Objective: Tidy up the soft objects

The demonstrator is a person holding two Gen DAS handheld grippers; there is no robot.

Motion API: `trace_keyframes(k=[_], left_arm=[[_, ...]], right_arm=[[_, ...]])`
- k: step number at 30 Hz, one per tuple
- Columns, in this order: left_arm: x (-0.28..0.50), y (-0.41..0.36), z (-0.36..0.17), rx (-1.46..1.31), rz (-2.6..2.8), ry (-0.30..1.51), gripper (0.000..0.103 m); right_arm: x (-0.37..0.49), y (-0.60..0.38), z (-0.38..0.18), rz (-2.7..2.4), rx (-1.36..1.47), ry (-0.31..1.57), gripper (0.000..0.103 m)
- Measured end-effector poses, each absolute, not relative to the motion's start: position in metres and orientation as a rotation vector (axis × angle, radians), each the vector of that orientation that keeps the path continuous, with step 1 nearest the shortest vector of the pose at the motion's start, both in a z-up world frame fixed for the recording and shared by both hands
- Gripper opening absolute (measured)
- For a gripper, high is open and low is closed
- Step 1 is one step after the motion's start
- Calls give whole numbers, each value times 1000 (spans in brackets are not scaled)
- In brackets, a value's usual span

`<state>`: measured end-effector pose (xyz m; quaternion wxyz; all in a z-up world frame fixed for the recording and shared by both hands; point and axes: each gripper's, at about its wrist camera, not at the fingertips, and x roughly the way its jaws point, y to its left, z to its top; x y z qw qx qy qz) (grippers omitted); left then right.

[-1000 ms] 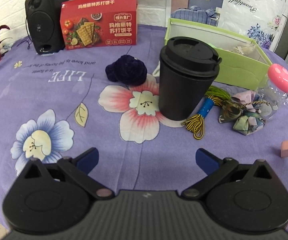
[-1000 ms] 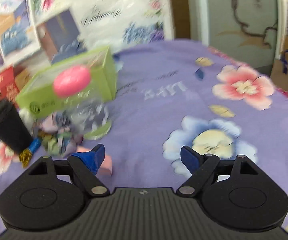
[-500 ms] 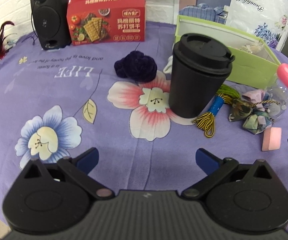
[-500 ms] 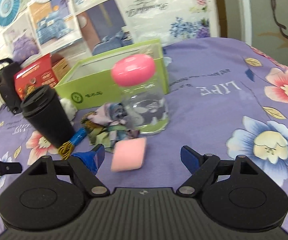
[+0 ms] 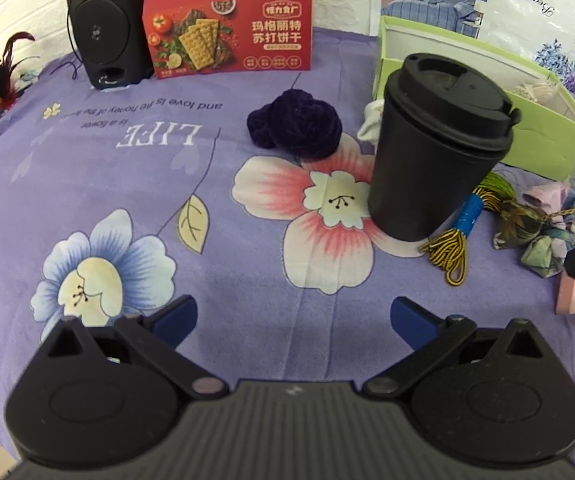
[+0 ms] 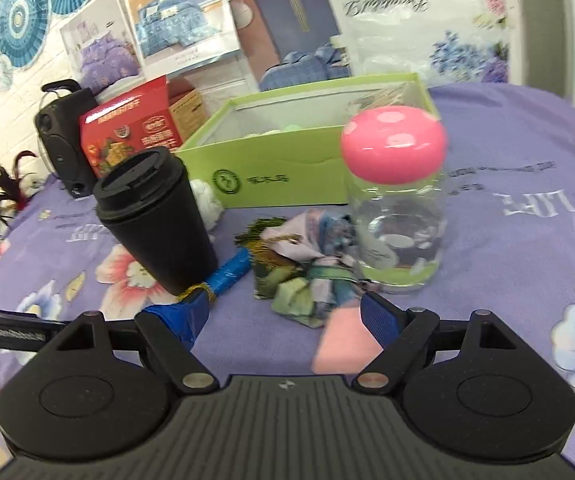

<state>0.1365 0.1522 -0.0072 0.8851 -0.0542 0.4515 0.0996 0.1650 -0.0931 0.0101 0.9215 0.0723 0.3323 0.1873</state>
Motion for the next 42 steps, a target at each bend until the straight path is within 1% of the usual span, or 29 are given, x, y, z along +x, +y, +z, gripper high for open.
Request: trace_keyframes(k=[3, 10, 17, 24, 26, 29, 30, 35, 40, 42], left_arm=[[141, 154, -11, -117, 213, 949, 103], [143, 157, -14, -114, 218, 956, 103], [146, 161, -17, -125, 224, 968, 103], [145, 156, -17, -114, 211, 968, 103], [145, 156, -16, -115, 207, 969, 103], [145, 155, -16, -106, 208, 970, 103], [145, 155, -16, -106, 207, 968, 103], [144, 157, -15, -111, 205, 969, 103], [144, 162, -14, -124, 214, 967, 103], [144, 164, -15, -119, 220, 970, 103]], right_arm=[[167, -90, 9, 385, 120, 672, 69], [193, -82, -7, 407, 118, 729, 70], [206, -74, -14, 383, 79, 705, 72], [204, -55, -19, 458, -72, 743, 73], [195, -55, -15, 539, -52, 773, 73], [180, -63, -13, 717, 107, 869, 72], [174, -68, -12, 748, 159, 876, 72], [165, -93, 10, 582, 173, 736, 72], [185, -83, 19, 582, 104, 703, 72], [200, -74, 13, 595, 81, 725, 72]])
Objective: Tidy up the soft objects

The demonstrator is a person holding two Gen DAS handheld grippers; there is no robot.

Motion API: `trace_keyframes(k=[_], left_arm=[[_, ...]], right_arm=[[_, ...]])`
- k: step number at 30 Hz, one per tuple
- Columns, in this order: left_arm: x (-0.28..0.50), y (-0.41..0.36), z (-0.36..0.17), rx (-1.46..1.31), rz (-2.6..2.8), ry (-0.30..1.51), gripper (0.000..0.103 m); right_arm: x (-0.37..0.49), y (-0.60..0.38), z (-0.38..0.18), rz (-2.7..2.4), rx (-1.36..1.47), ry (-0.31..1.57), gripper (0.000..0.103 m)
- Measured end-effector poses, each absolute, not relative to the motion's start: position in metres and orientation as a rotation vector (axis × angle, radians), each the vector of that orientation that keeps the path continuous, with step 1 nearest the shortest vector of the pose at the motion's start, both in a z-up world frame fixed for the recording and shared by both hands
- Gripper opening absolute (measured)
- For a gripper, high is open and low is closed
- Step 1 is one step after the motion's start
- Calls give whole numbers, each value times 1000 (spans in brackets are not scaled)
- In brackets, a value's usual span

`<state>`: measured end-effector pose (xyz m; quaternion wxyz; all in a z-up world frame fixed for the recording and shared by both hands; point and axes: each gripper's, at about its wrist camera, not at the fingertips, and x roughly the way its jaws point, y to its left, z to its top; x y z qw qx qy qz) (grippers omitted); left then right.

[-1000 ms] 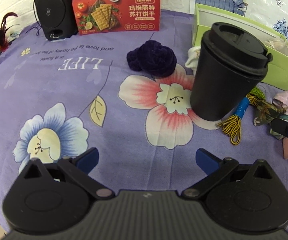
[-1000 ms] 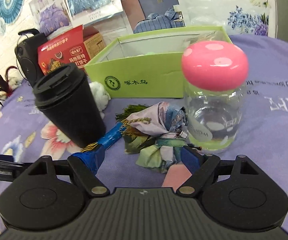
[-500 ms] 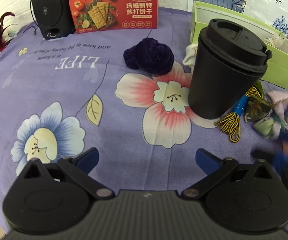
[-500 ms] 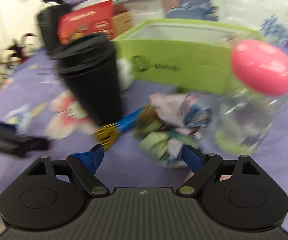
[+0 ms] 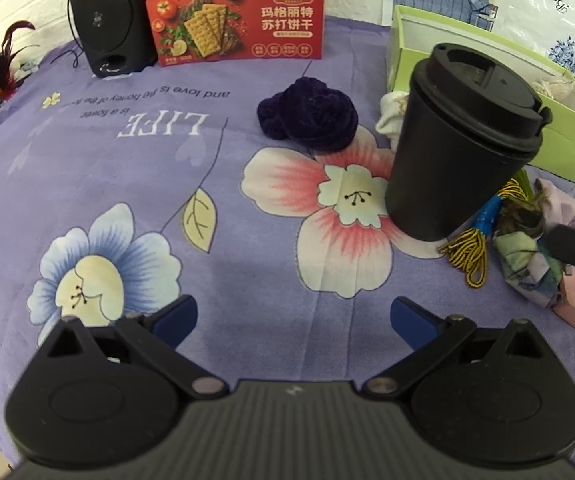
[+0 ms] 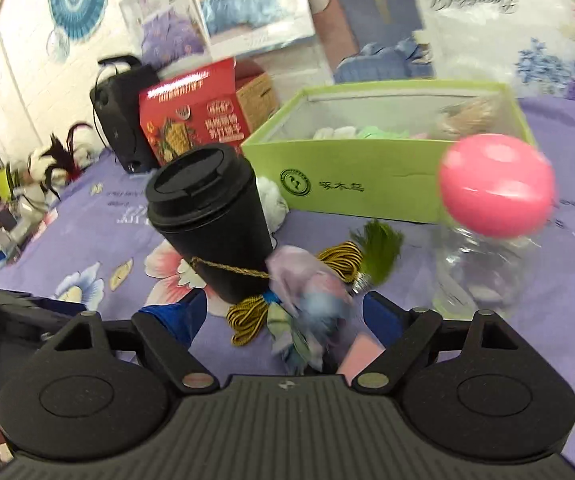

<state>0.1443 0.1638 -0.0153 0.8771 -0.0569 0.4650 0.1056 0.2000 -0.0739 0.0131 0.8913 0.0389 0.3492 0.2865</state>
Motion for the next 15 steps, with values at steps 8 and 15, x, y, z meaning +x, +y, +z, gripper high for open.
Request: trace_keyframes(k=[8, 15], left_arm=[[147, 178, -18, -121, 260, 983, 103], [145, 173, -16, -108, 246, 978, 103]], right_arm=[[209, -48, -11, 707, 10, 892, 72], [148, -57, -5, 866, 33, 931, 72]])
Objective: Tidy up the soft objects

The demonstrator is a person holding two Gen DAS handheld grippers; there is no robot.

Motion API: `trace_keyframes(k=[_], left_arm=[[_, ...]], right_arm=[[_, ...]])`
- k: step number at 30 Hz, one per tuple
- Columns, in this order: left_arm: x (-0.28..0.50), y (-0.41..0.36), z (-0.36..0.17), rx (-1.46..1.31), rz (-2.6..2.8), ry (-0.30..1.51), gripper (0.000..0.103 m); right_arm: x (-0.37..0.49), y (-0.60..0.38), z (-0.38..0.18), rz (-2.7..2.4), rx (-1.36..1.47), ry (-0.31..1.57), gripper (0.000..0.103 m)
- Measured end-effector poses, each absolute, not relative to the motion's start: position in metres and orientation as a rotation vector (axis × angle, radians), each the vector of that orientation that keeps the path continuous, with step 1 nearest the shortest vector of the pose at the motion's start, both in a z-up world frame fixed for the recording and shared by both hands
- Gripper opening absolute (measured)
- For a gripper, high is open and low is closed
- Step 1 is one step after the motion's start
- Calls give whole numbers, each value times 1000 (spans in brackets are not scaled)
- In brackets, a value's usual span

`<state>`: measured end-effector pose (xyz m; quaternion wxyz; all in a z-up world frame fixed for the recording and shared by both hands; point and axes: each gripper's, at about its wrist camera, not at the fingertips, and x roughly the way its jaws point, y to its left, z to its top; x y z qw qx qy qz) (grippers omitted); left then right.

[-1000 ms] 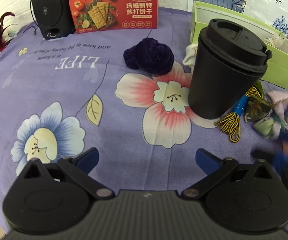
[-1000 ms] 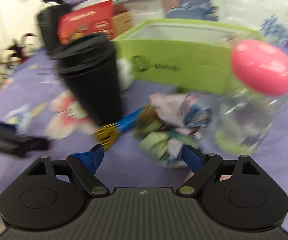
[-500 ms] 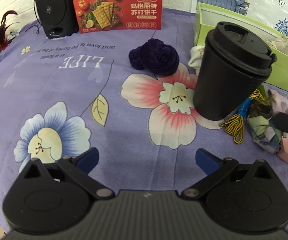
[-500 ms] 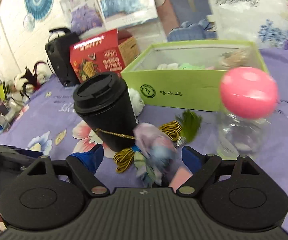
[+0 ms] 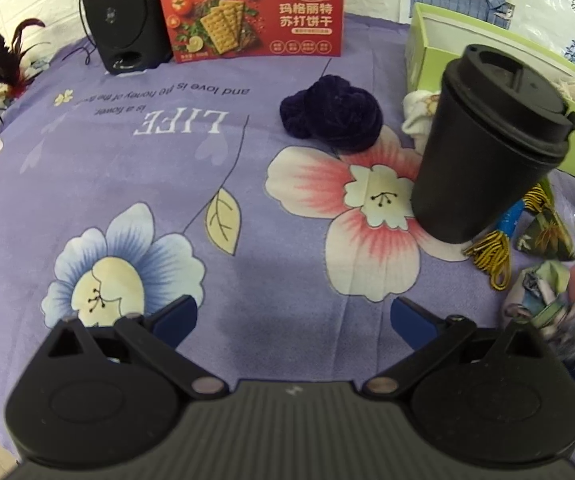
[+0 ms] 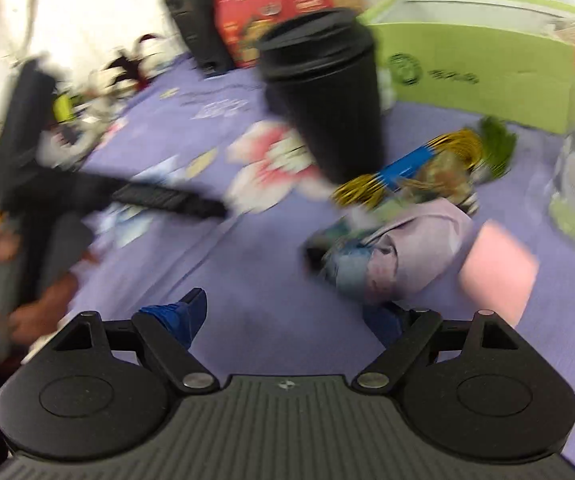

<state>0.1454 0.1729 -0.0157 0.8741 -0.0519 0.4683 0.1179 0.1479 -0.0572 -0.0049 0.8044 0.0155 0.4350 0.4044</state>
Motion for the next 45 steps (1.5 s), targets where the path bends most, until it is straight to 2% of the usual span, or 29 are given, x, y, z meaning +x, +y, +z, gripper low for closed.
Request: trace_keyframes(k=[7, 11, 15, 23, 32, 45], left_arm=[[144, 156, -12, -93, 204, 977, 103], [138, 154, -6, -64, 211, 954, 103], [141, 154, -4, -90, 195, 965, 103], [147, 94, 0, -123, 51, 972, 103], [161, 33, -15, -100, 79, 998, 103], [142, 91, -18, -103, 100, 1061, 103]], right_arm=[[125, -69, 4, 680, -81, 805, 72], [133, -84, 7, 722, 36, 802, 72], [136, -97, 16, 588, 63, 703, 72], [154, -148, -5, 292, 122, 762, 72], [142, -181, -19, 291, 307, 769, 72], [144, -179, -18, 306, 307, 774, 72]])
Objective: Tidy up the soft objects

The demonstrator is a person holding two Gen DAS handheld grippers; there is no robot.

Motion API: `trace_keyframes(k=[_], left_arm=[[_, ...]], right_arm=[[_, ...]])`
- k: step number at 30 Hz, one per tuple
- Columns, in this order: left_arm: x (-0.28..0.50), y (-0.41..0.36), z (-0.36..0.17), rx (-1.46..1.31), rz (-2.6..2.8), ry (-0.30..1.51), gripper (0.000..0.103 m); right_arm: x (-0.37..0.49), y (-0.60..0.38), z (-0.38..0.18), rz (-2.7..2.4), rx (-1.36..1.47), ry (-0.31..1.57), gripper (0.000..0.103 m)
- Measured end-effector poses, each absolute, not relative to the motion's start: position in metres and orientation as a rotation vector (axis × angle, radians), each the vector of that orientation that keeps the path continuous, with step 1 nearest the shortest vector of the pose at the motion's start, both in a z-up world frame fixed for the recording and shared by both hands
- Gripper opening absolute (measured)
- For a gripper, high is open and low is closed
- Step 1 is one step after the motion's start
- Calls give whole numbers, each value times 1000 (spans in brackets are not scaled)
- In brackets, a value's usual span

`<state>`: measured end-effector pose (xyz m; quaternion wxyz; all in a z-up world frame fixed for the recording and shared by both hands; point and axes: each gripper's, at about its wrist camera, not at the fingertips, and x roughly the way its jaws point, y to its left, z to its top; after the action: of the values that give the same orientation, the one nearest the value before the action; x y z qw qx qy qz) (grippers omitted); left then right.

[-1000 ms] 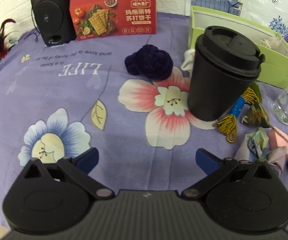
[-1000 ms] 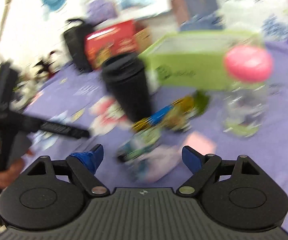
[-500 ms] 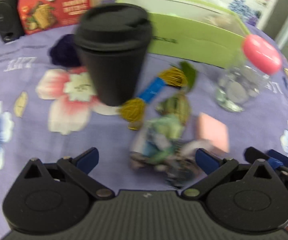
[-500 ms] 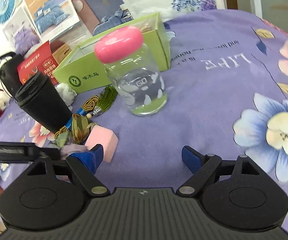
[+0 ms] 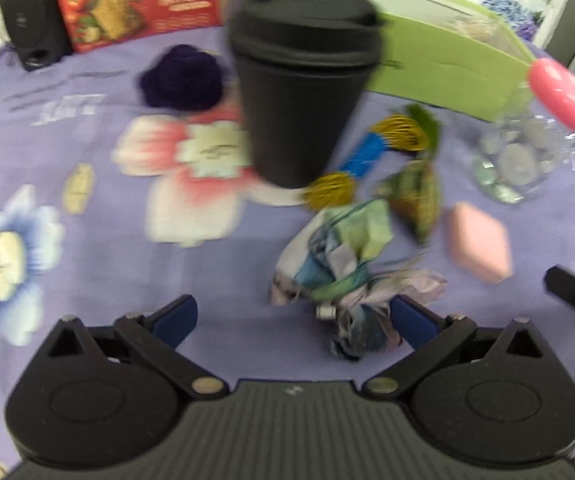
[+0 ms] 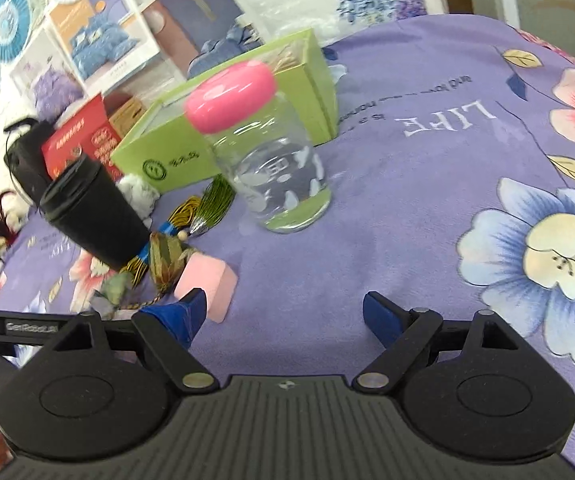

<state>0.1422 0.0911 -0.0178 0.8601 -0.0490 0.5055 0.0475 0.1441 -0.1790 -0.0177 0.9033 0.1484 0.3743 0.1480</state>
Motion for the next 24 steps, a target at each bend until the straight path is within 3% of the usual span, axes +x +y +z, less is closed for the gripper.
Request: trace_keyframes(k=[7, 14, 24], left_arm=[[117, 152, -7, -152, 157, 1044, 103], [115, 149, 3, -193, 112, 1003, 103], [128, 131, 0, -183, 38, 995, 103]], right_arm=[[158, -130, -20, 378, 149, 783, 72], [183, -84, -32, 331, -72, 775, 72], [171, -136, -29, 164, -35, 777, 72]])
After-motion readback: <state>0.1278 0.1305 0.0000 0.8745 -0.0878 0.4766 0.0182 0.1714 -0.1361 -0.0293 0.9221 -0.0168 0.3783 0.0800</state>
